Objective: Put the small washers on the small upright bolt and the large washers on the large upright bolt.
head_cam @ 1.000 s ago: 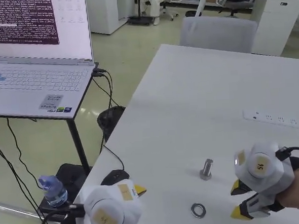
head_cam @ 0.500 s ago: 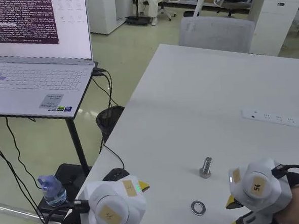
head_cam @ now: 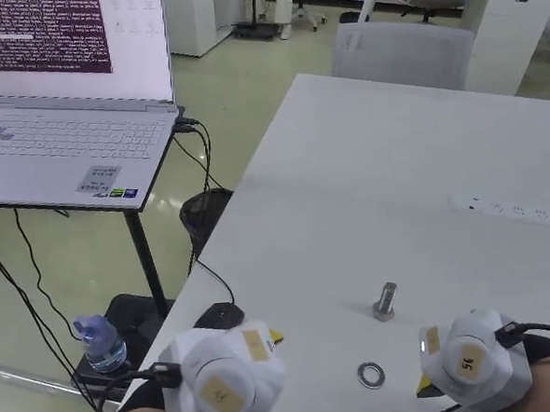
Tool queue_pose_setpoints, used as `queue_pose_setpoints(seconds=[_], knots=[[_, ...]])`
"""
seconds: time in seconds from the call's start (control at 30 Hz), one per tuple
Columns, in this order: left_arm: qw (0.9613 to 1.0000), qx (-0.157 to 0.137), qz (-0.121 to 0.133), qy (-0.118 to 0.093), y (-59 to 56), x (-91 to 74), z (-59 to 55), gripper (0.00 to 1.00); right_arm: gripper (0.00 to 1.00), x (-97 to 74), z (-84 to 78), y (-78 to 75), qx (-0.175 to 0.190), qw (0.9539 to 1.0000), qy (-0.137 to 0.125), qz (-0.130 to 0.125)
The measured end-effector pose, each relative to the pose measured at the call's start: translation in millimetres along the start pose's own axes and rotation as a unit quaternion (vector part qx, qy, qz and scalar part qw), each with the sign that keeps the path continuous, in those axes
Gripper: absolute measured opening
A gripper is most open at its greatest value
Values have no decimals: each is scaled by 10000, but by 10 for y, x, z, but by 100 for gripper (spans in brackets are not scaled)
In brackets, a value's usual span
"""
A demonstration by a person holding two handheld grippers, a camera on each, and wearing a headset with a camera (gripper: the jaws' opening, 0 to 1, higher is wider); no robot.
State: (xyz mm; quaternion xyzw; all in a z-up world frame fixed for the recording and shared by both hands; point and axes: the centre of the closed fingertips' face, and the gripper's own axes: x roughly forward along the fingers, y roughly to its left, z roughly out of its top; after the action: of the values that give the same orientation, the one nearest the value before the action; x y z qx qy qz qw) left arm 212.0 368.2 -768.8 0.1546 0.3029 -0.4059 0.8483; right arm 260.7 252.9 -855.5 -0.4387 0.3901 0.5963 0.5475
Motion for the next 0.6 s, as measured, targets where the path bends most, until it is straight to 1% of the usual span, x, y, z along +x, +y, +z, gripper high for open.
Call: queue_pose_setpoints(seconds=[0.2,0.23,0.3,0.37,0.47,0.5,0.6], knots=[[10000,10,-58,43,-9,20,-23,90,27,105,-34,29,45,10000,23,35],[10000,10,-69,47,-11,23,-24,89,27,114,-44,23,39,10000,35,7],[9999,27,-99,72,-27,25,-29,89,27,116,-46,20,109,9999,0,-3],[9999,23,-119,30,-39,26,-15,89,27,126,-60,12,119,9999,-1,-39],[9999,35,-145,74,-48,35,-42,89,26,144,-78,17,101,9999,34,-25],[9998,40,-150,91,-49,39,-52,89,25,135,-66,9,124,9999,-6,-36],[9998,11,-167,86,-36,50,-52,88,25,135,-73,2,103,9999,8,-32]])
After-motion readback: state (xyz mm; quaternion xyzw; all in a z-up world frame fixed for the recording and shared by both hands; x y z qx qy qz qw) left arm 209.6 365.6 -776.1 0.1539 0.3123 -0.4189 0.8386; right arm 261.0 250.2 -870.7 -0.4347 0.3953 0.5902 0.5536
